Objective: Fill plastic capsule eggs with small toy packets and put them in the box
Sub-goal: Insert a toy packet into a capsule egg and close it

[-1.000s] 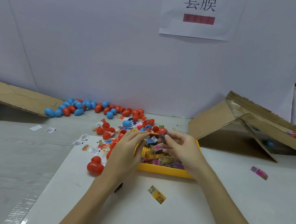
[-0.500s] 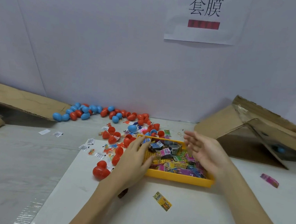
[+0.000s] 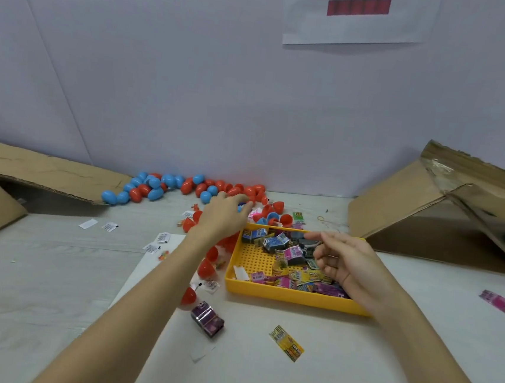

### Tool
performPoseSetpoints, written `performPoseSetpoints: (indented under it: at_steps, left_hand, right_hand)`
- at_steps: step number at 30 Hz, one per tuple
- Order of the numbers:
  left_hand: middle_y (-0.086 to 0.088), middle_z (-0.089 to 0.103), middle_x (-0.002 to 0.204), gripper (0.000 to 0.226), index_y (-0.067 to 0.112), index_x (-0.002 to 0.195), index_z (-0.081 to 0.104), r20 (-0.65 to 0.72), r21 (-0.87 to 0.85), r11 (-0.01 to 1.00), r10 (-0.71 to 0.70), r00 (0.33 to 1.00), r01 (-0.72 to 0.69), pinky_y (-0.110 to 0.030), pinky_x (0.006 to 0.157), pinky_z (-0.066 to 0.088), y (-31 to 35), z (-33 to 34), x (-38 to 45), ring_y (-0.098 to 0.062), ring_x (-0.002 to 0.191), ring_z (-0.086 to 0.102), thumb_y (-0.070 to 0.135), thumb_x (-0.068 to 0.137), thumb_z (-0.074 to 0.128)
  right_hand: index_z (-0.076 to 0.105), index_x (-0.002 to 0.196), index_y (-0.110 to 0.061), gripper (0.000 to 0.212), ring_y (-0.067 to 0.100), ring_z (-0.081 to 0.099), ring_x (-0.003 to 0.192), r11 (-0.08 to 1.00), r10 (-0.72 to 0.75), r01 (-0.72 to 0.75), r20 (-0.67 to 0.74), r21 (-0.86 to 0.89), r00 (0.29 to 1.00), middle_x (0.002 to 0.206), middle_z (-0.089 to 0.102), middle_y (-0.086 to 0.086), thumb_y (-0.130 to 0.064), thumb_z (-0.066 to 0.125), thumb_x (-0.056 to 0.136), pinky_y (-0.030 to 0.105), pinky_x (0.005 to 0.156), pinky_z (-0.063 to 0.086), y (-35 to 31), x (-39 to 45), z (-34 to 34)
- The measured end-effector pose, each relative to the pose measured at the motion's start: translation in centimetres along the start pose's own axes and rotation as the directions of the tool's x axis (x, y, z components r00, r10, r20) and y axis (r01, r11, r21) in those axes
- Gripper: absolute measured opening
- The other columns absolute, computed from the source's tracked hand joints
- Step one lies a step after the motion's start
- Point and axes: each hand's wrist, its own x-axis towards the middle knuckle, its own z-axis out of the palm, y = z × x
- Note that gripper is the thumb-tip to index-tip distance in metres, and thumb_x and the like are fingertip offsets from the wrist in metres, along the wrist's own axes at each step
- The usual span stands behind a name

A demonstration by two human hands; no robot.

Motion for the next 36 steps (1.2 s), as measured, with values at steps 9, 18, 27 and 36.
performPoseSetpoints:
  at_steps: [9, 18, 27, 36]
  left_hand:
    - [-0.016, 0.072, 0.106, 0.022, -0.001, 0.108, 0.072, -0.047, 0.072, 0.997, 0.005, 0.999, -0.002, -0.032, 0.073, 0.046, -0.4, -0.7, 1.9, -0.031, 0.100, 0.065, 0.016, 0.100, 0.062]
    - [-0.016, 0.064, 0.123, 0.024, 0.008, 0.119, 0.065, -0.022, 0.019, 0.999, 0.029, 0.999, -0.029, -0.032, 0.082, 0.051, -2.3, -1.4, 0.3, -0.028, 0.108, 0.061, 0.005, 0.096, 0.063]
    - [-0.004, 0.068, 0.122, 0.022, 0.013, 0.118, 0.075, -0.172, -0.359, 0.929, 0.030, 0.985, -0.091, -0.027, 0.083, 0.057, 0.6, -2.3, -2.5, -0.019, 0.103, 0.065, 0.012, 0.099, 0.064]
    - [0.006, 0.070, 0.113, 0.026, 0.014, 0.119, 0.066, -0.216, -0.796, 0.562, 0.083, 0.973, -0.225, -0.022, 0.087, 0.058, 7.1, 1.6, -12.9, -0.006, 0.103, 0.069, 0.011, 0.094, 0.072]
  right_hand:
    - [0.078, 0.106, -0.003, 0.026, 0.011, 0.062, 0.058, 1.000, 0.026, -0.026, -0.006, -0.016, 1.000, 0.070, 0.065, 0.004, -0.015, 0.055, 0.106, 0.017, 0.048, 0.049, 0.0, -0.1, 0.0]
    - [0.081, 0.098, -0.005, 0.028, 0.012, 0.060, 0.058, 0.999, 0.027, -0.027, -0.008, -0.018, 1.000, 0.071, 0.064, 0.005, -0.014, 0.055, 0.105, 0.018, 0.048, 0.049, -0.2, -0.2, 0.1]
    - [0.076, 0.108, -0.001, 0.026, 0.009, 0.048, 0.049, 0.994, 0.036, -0.042, -0.059, -0.103, 0.998, 0.062, 0.054, 0.002, -0.014, 0.053, 0.107, 0.016, 0.039, 0.036, -0.4, -0.5, 0.4]
    - [0.075, 0.119, -0.022, 0.021, 0.017, 0.075, 0.083, 0.887, -0.267, 0.272, 0.065, -0.373, 0.961, 0.105, 0.078, 0.001, -0.017, 0.066, 0.100, 0.021, 0.054, 0.052, -0.3, -1.8, 2.0]
